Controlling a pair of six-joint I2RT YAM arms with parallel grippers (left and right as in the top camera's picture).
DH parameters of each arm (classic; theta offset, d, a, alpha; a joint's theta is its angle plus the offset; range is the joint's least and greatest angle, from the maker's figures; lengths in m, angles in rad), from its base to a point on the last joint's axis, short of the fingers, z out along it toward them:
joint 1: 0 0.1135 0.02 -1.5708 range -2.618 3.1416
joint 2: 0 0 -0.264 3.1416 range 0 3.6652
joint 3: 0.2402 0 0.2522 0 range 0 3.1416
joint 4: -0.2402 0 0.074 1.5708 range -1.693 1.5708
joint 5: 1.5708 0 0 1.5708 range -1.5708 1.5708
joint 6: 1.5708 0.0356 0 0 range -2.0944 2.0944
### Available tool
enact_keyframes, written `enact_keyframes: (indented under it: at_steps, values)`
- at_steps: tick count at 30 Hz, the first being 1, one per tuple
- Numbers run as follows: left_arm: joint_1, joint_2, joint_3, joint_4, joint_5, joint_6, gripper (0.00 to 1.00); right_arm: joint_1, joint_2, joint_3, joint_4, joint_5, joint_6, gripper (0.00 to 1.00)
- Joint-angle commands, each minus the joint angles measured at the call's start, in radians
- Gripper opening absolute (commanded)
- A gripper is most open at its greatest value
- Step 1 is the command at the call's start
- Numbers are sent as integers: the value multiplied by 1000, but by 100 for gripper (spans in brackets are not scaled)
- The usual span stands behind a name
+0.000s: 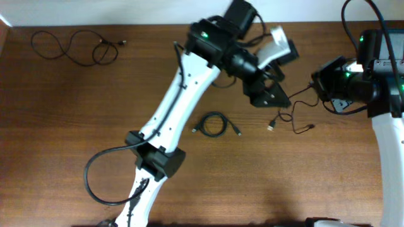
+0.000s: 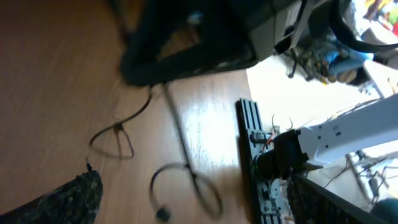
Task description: Untangle cables
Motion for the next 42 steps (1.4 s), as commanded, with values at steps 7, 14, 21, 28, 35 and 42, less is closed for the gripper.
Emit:
enact_keyframes:
  at_steps: [7, 14, 21, 28, 35, 42]
  values:
    - [-40, -10, 10, 40, -80, 38, 72, -2, -3, 18, 4, -190, 37, 4]
    - [-40, -10, 10, 63, -80, 37, 23, -1, -3, 18, -18, -219, 37, 4]
    - [-29, -10, 10, 69, -80, 12, 0, -2, -3, 18, -16, -167, -40, 4]
    - [3, -10, 10, 62, -83, -19, 0, -4, -5, 21, -9, -158, -103, 14]
    - [10, -10, 10, 43, -163, -44, 0, -119, -41, 94, -34, -158, -317, 99]
    - [-2, -10, 10, 24, -132, 20, 0, -262, -39, 93, -100, -38, -401, 98]
